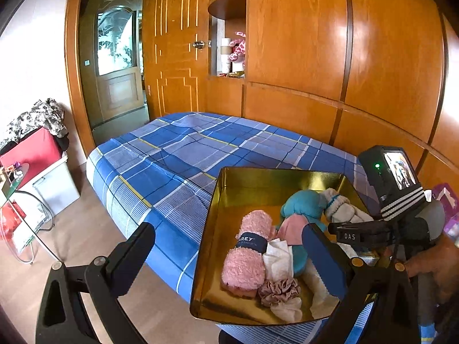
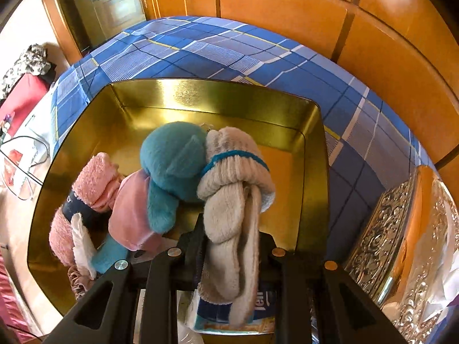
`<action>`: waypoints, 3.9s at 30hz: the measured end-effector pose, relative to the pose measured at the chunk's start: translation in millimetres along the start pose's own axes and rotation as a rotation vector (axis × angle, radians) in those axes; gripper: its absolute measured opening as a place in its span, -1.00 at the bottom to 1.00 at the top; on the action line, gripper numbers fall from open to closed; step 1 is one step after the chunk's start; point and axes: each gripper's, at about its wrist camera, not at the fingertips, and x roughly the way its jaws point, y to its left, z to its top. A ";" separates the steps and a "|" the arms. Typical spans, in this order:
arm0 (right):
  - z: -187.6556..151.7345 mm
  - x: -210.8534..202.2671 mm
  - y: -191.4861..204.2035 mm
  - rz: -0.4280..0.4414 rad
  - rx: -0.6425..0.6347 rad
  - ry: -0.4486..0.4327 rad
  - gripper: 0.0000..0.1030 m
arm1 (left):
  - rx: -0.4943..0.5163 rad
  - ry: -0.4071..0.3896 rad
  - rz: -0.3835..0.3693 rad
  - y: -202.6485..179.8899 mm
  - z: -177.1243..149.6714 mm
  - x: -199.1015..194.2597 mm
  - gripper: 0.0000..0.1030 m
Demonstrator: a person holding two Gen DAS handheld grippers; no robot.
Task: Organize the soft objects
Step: 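Carry the white knit glove into the gold tray and open the right tool, then move both tools from the tray back toward the remaining items on the bed, then grasp the red Santa sock and brown scrunchie with the left tool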
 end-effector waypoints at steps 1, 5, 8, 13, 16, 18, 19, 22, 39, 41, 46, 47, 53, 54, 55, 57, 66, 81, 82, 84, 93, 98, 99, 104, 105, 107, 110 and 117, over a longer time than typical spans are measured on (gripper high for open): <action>-0.3 -0.1 0.8 -0.009 -0.005 -0.004 -0.53 | 0.001 0.002 -0.001 -0.8 0.4 0.5 0.99; -0.9 -1.0 4.0 -0.049 -0.031 -0.016 -0.50 | 0.011 0.012 0.002 -3.8 -1.4 1.8 0.99; -0.8 -5.6 3.5 -0.060 -0.029 -0.042 -0.36 | 0.012 0.016 0.000 -4.9 -1.8 2.1 0.99; 0.7 -14.5 3.5 -0.071 -0.029 -0.081 -0.19 | 0.018 0.015 0.000 -6.6 -1.7 1.1 0.99; 0.3 -19.3 3.6 -0.078 -0.024 -0.096 -0.10 | 0.022 0.012 -0.002 -8.6 -2.1 -0.3 0.99; -0.3 -24.1 3.8 -0.082 -0.021 -0.114 0.13 | 0.023 0.011 -0.005 -9.2 -1.9 -0.6 0.99; -0.8 -26.0 3.7 -0.083 -0.021 -0.120 0.18 | 0.024 0.012 -0.005 -9.5 -2.0 -0.7 0.99; -2.1 -33.2 3.9 -0.102 -0.019 -0.145 0.20 | 0.023 0.009 -0.006 -9.5 -1.6 -1.4 0.99; -44.3 -131.9 -13.5 -0.205 0.015 -0.505 0.24 | 0.059 -0.016 0.010 -19.7 -2.4 -12.5 0.99; -55.0 -145.9 -22.3 -0.211 0.039 -0.556 0.24 | 0.072 -0.023 0.017 -22.9 -3.5 -13.9 0.99; -75.7 -160.2 -56.8 -0.151 0.114 -0.521 0.26 | 0.107 -0.034 0.003 -32.9 -6.3 -18.6 0.99; -81.1 -164.7 -61.3 -0.157 0.125 -0.537 0.26 | 0.111 -0.035 0.001 -34.1 -6.6 -19.4 0.99; -111.0 -194.9 -103.4 -0.179 0.231 -0.590 0.26 | 0.149 -0.045 -0.015 -45.6 -8.8 -24.3 0.99; -116.1 -199.8 -113.9 -0.188 0.257 -0.588 0.26 | 0.152 -0.044 -0.018 -46.8 -9.2 -24.7 0.99; -119.8 -202.6 -121.5 -0.196 0.275 -0.585 0.26 | 0.155 -0.043 -0.022 -48.4 -9.7 -25.3 0.99; -127.7 -207.7 -137.6 -0.215 0.308 -0.580 0.26 | 0.164 -0.041 -0.031 -52.5 -10.6 -26.7 0.99; -166.1 -222.2 -203.5 -0.300 0.450 -0.559 0.26 | 0.222 -0.055 -0.054 -73.6 -13.8 -34.3 0.99; -232.5 -228.5 -319.8 -0.398 0.691 -0.500 0.26 | 0.345 -0.111 -0.195 -129.7 -9.5 -61.9 0.99; -240.9 -227.5 -334.4 -0.409 0.722 -0.489 0.26 | 0.357 -0.128 -0.232 -137.5 -6.5 -67.4 0.99; -255.7 -219.6 -364.4 -0.453 0.791 -0.456 0.26 | 0.382 -0.149 -0.275 -150.5 -3.6 -75.9 0.99; -347.3 -179.1 -456.7 -0.421 1.216 -0.343 0.26 | 0.551 -0.154 -0.557 -252.0 9.4 -103.6 0.99; -367.3 -183.6 -465.9 -0.357 1.306 -0.390 0.26 | 0.669 -0.122 -0.646 -316.9 -1.8 -112.5 0.99; -369.9 -184.3 -465.8 -0.342 1.316 -0.396 0.26 | 0.690 -0.117 -0.654 -327.2 -4.7 -113.2 0.99; -374.7 -183.1 -467.1 -0.316 1.350 -0.394 0.26 | 0.789 -0.111 -0.691 -377.5 -22.1 -120.9 0.99; -376.2 -182.5 -468.2 -0.306 1.362 -0.395 0.26 | 0.803 -0.108 -0.695 -384.0 -25.1 -120.6 0.99; -379.1 -181.4 -470.6 -0.289 1.384 -0.391 0.26 | 0.829 -0.081 -0.718 -399.4 -31.7 -121.2 0.99; -385.2 -178.4 -473.2 -0.257 1.417 -0.384 0.26 | 0.847 -0.045 -0.732 -418.6 -39.4 -117.8 0.99; -392.1 -178.9 -474.1 -0.253 1.452 -0.366 0.26 | 0.870 0.045 -0.735 -460.1 -50.6 -102.8 0.99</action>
